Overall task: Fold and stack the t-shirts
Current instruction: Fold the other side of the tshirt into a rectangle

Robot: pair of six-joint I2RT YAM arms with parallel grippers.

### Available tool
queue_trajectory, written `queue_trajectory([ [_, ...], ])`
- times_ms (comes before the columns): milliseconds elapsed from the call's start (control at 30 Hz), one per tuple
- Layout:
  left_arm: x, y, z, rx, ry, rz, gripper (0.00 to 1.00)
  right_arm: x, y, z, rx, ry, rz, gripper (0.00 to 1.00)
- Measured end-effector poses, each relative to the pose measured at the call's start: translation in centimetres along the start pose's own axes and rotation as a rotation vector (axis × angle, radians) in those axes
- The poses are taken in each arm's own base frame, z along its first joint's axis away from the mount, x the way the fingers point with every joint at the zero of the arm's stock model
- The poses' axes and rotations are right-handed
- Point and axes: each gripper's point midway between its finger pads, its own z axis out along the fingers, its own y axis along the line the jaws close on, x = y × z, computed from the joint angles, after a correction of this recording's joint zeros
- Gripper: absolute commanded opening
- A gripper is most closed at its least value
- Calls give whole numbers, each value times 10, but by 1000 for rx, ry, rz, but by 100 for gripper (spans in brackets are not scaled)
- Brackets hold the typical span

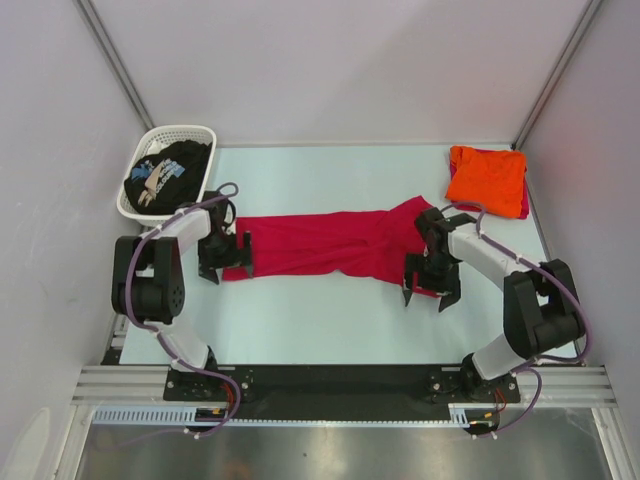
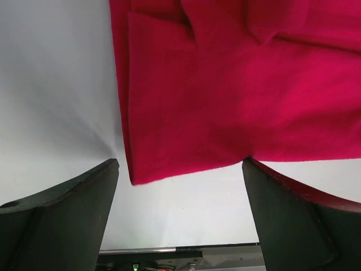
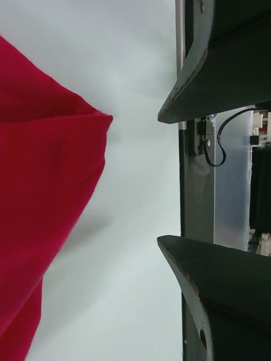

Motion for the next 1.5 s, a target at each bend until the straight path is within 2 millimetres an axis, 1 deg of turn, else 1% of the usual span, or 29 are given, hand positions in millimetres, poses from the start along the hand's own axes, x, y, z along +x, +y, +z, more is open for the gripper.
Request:
queue_trajectory([
  [33, 1, 0, 3, -1, 8, 1, 88, 1, -1, 2, 14, 2, -8, 84],
  [100, 1, 0, 7, -2, 19, -1, 82, 2, -2, 5, 43, 2, -17, 83],
  [133, 1, 0, 9, -2, 21, 1, 73, 2, -4, 8, 65, 2, -27, 83],
  [233, -1, 1, 10, -8, 26, 0, 62, 1, -11, 15, 150, -4, -54, 82],
  [300, -3, 2, 10, -9, 24, -1, 60, -1, -14, 19, 205, -15, -78, 82],
  [467, -9, -1, 10, 2, 15, 0, 62, -14, -16, 23, 294, -74, -113, 81],
  [633, -15, -2, 7, 4, 0, 0, 62, -29, -17, 18, 322, -144, -115, 79],
  [667, -15, -2, 7, 4, 0, 0, 60, -31, -18, 17, 327, -155, -114, 78],
  [700, -15, -2, 7, 4, 1, 1, 57, -33, -18, 16, 333, -167, -114, 67],
  [733, -15, -2, 7, 4, 1, 1, 47, -35, -19, 16, 340, -176, -115, 62],
  [800, -15, -2, 7, 5, 1, 1, 33, -39, -20, 16, 348, -192, -122, 54],
  [833, -15, -2, 7, 5, 1, 2, 15, -41, -20, 16, 350, -201, -123, 51],
  [867, -15, -2, 7, 7, 1, 3, 6, -42, -20, 17, 350, -204, -128, 41],
  [900, -15, -3, 7, 8, 0, 3, 0, -44, -19, 19, 349, -204, -131, 38],
  [933, -15, -3, 7, 9, 1, 0, 0, -45, -19, 21, 351, -202, -136, 36],
  [1067, -14, -2, 8, 7, 6, 8, 0, -48, -18, 35, 358, -181, -148, 18],
  [1133, -14, -2, 8, 4, 8, 8, 0, -49, -16, 38, 356, -170, -153, 15],
  [1200, -15, -1, 8, 0, 9, 7, 0, -49, -15, 39, 355, -169, -160, 9],
  [1367, -15, 2, 7, -19, 15, 6, 0, -49, -15, 38, 355, -165, -167, 0],
  [1500, -17, 4, 6, -30, 19, 5, 0, -50, -15, 38, 364, -158, -167, 0],
])
